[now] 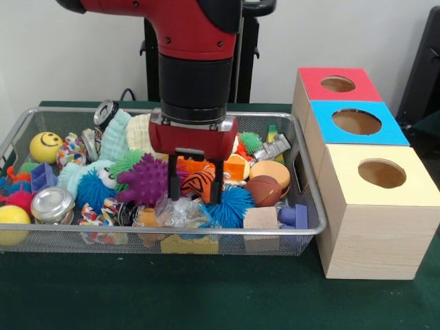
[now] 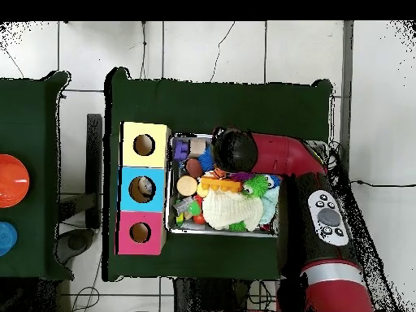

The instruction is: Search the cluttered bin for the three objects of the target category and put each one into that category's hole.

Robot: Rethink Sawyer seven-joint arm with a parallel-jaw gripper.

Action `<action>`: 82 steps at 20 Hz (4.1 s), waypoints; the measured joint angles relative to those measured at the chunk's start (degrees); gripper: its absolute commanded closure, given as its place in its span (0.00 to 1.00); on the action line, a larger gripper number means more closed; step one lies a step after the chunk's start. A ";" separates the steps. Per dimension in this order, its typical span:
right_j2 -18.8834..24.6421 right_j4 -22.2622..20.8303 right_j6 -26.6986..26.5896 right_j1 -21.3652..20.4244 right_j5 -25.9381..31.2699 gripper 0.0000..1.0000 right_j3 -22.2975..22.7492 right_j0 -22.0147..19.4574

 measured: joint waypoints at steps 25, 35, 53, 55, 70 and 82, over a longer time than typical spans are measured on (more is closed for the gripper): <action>-7.70 1.77 0.01 -3.45 -0.08 0.00 5.06 3.84; -10.10 5.83 0.01 -2.65 -1.99 0.00 6.01 3.93; -15.11 11.98 0.01 -1.79 -2.12 0.00 6.01 8.59; -15.64 12.48 0.01 -1.81 -2.12 0.00 6.02 9.01; -18.18 14.73 0.01 -2.18 -1.18 0.00 5.10 10.77; -18.15 14.73 0.01 -1.74 -0.11 0.00 1.73 10.87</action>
